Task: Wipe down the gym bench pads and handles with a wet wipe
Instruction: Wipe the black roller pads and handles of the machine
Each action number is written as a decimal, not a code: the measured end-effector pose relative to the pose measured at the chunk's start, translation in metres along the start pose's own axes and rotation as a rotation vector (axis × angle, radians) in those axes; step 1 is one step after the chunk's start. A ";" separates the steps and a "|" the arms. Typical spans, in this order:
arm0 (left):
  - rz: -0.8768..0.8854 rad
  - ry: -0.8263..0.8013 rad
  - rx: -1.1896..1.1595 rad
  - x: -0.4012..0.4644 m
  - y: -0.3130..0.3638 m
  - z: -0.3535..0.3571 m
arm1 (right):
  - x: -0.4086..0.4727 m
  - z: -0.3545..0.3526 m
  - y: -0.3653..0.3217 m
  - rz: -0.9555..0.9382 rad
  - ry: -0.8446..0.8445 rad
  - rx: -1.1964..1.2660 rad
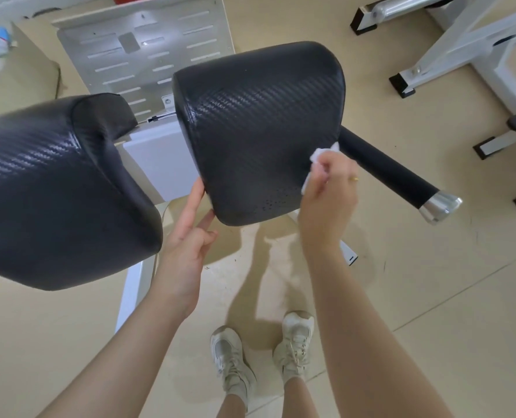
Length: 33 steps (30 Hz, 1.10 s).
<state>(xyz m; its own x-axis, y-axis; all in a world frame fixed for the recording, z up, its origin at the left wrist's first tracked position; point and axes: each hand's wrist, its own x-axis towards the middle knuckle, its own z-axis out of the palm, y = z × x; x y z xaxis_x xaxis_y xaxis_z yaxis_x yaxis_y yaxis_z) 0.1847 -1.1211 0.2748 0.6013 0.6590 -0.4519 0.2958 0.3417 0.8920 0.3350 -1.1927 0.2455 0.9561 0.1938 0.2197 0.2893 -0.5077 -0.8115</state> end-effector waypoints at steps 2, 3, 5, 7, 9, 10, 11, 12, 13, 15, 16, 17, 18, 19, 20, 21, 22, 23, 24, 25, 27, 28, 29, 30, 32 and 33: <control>0.008 -0.001 -0.006 0.000 -0.001 0.001 | -0.019 0.008 -0.006 -0.040 -0.049 0.051; 0.011 -0.001 -0.010 0.001 -0.002 0.001 | -0.030 0.011 -0.006 -0.039 -0.101 0.079; 0.013 -0.003 -0.016 0.002 -0.003 0.001 | -0.056 0.014 -0.009 -0.028 -0.296 0.090; 0.010 -0.006 -0.041 0.002 -0.003 0.001 | -0.084 0.022 -0.011 0.040 -0.533 0.132; 0.003 -0.003 -0.062 0.001 -0.002 0.001 | -0.104 0.020 -0.017 0.165 -0.655 0.147; -0.002 -0.006 -0.056 0.001 -0.001 0.000 | -0.104 0.015 -0.018 0.167 -0.654 0.107; -0.005 -0.012 -0.040 0.001 -0.001 0.000 | -0.098 0.006 -0.016 0.173 -0.592 0.107; -0.008 -0.015 -0.016 0.001 0.000 0.000 | -0.089 -0.003 -0.012 0.171 -0.457 0.137; -0.011 -0.012 0.006 0.001 0.000 0.000 | -0.075 -0.011 -0.004 0.182 -0.289 0.191; -0.016 -0.006 0.025 0.002 -0.002 0.000 | -0.045 -0.018 0.013 0.080 -0.046 0.099; -0.016 -0.006 0.026 0.002 -0.003 0.000 | -0.032 -0.015 0.020 0.058 -0.002 0.062; -0.016 -0.005 0.024 0.002 -0.003 0.000 | -0.024 -0.010 0.021 0.070 -0.001 0.072; -0.016 0.000 0.022 0.002 -0.003 0.000 | -0.022 -0.005 0.020 0.077 -0.014 0.080; -0.014 0.002 0.019 0.002 -0.003 0.000 | -0.022 0.000 0.018 0.082 -0.013 0.090; -0.010 0.003 0.018 0.002 -0.004 0.000 | -0.023 0.004 0.015 0.080 -0.004 0.088; -0.008 0.002 0.023 0.001 -0.004 0.000 | -0.025 0.007 0.016 0.079 0.007 0.089; -0.007 0.004 0.031 0.001 -0.004 0.001 | -0.029 0.009 0.016 0.088 0.004 0.093; -0.005 0.008 0.040 0.001 -0.005 0.002 | -0.035 0.011 0.017 0.114 -0.038 0.108; -0.001 0.016 0.046 0.001 -0.005 0.003 | -0.043 0.013 0.016 0.133 -0.129 0.131; 0.002 0.021 0.049 0.000 -0.005 0.004 | -0.053 0.014 0.015 0.160 -0.251 0.154; 0.000 0.027 0.051 -0.001 -0.002 0.005 | -0.077 0.016 0.011 0.156 -0.496 0.169; -0.004 0.030 0.050 -0.002 -0.001 0.006 | -0.088 0.016 0.009 0.071 -0.548 0.142; -0.009 0.033 0.051 -0.003 0.001 0.006 | -0.092 0.013 0.009 0.001 -0.574 0.119; -0.014 0.039 0.050 -0.004 0.002 0.007 | -0.087 0.007 0.008 -0.003 -0.552 0.125; -0.022 0.051 0.054 -0.004 0.004 0.010 | -0.056 -0.010 0.004 0.145 -0.379 0.214; -0.028 0.060 0.061 -0.004 0.004 0.012 | -0.035 -0.020 0.004 0.194 -0.236 0.217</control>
<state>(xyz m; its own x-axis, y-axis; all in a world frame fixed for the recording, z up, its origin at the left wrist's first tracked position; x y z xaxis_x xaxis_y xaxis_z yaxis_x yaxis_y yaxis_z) 0.1920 -1.1302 0.2807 0.5468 0.6895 -0.4749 0.3576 0.3206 0.8771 0.3040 -1.2181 0.2456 0.9481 0.3123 -0.0595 0.0635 -0.3694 -0.9271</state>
